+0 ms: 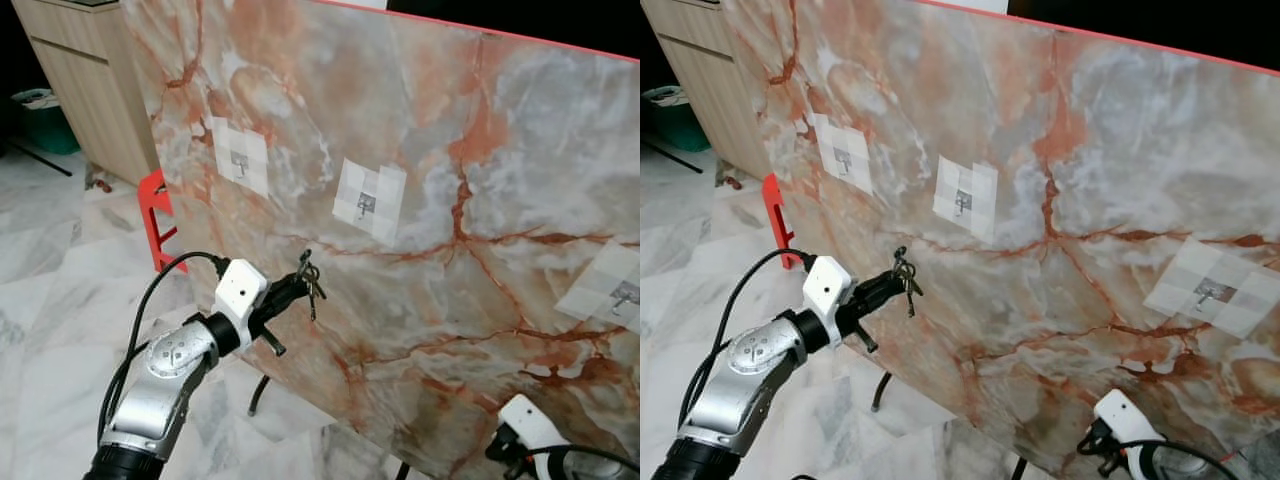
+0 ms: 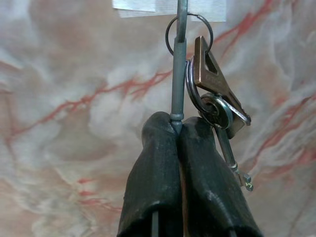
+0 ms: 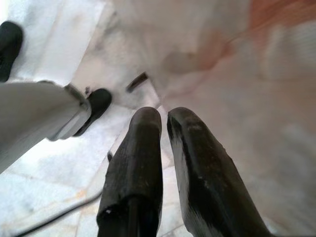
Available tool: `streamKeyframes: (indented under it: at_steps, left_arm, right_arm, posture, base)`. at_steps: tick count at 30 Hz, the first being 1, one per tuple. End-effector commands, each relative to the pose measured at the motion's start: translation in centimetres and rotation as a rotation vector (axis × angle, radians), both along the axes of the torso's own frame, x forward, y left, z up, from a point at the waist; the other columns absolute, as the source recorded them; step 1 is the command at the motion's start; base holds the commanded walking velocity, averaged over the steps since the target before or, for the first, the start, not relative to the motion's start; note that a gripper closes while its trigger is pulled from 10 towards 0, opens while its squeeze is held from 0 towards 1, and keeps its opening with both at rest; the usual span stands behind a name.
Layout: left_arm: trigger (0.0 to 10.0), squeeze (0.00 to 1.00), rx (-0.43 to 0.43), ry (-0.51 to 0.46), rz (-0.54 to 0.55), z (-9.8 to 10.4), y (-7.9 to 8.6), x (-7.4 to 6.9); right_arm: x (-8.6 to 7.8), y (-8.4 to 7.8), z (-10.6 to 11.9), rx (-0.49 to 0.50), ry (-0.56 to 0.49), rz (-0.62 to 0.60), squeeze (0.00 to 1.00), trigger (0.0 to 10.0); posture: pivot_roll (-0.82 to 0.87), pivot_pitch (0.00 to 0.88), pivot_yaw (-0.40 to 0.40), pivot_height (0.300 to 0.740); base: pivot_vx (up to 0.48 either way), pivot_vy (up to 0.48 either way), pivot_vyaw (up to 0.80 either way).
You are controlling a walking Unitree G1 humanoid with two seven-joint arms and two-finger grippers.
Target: Hang keys on a hook
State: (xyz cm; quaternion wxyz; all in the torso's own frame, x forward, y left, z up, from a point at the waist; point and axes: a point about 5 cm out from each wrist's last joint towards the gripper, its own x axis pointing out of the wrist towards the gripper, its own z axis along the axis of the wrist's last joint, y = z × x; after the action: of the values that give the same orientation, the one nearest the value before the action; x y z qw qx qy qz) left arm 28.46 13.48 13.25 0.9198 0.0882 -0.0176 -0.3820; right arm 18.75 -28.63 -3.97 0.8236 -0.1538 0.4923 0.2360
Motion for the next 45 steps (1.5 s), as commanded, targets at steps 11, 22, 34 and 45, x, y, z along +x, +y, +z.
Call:
streamKeyframes:
  at_steps: [11, 22, 34, 45]
  left_arm:
    - [10.0, 0.0, 0.017, 0.079, -0.177, -0.2, -1.6, -1.6]
    - [10.0, 0.0, -0.018, 0.106, -0.3, 0.5, -2.8, -2.1]
    - [10.0, 0.0, -0.012, 0.126, -0.352, 0.9, -3.1, -2.1]
    - [10.0, 0.0, 0.004, 0.131, -0.384, 1.1, -3.2, -2.2]
  right_arm:
    - [-2.9, 2.0, 3.6, 0.154, 0.204, 0.617, 0.0, 10.0]
    - [1.7, 7.9, 11.7, 0.443, -0.16, 0.699, 0.0, 10.0]
    - [3.8, 11.1, 13.9, 0.531, -0.3, 0.665, 0.0, 10.0]
    - [5.6, 14.5, 14.5, 0.609, -0.396, 0.624, 0.0, 10.0]
  posture:
    - [-0.14, 0.0, -0.068, 0.74]
    - [-0.14, 0.0, -0.061, 0.74]
    - [-0.13, 0.0, -0.072, 0.74]
    - [-0.12, 0.0, -0.07, 0.74]
  base:
    - [0.0, 0.0, 0.0]
    - [0.0, 0.0, 0.0]
    - [0.0, 0.0, 0.0]
    - [0.0, 0.0, 0.0]
